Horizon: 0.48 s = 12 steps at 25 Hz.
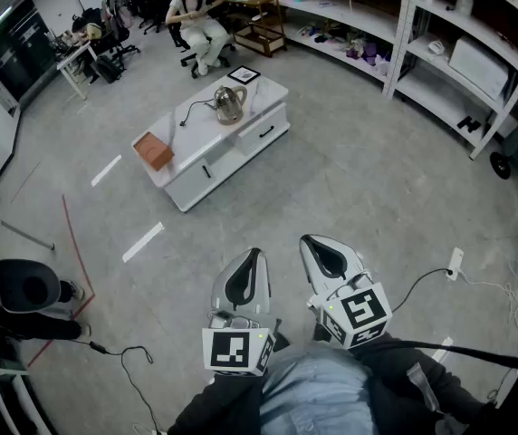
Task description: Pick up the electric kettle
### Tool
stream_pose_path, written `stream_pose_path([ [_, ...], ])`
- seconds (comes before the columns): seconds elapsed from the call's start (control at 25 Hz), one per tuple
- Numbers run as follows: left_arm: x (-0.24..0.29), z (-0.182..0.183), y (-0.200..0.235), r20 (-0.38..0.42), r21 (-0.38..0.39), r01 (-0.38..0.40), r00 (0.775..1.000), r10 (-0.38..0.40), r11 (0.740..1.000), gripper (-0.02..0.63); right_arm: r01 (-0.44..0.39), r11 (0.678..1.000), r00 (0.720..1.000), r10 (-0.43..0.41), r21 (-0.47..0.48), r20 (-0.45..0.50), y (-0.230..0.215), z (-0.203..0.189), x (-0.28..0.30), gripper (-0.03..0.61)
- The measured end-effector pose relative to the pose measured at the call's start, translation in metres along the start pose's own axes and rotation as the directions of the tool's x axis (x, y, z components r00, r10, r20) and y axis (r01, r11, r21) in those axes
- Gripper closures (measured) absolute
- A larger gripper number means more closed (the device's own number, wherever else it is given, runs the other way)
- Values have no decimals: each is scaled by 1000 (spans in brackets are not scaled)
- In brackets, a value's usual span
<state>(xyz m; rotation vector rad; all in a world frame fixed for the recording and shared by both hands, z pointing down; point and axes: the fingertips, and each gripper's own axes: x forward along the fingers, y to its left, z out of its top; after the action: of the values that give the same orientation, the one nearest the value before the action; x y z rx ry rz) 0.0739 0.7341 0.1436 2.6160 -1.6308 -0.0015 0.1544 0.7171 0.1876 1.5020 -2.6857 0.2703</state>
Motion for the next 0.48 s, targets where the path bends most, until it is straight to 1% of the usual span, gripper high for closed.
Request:
stream_pose_path([
  [0.28,3,-8,-4,-19,-12,8,1000,-8,1000,612,9,1000,1000,-9,15,3,-4,-4,-4,554],
  [0.48,7,-15,-14,-33,-21,20,999,-20,1000,612,18,998,1000,-19,66,17,-14,-8,-11,554],
])
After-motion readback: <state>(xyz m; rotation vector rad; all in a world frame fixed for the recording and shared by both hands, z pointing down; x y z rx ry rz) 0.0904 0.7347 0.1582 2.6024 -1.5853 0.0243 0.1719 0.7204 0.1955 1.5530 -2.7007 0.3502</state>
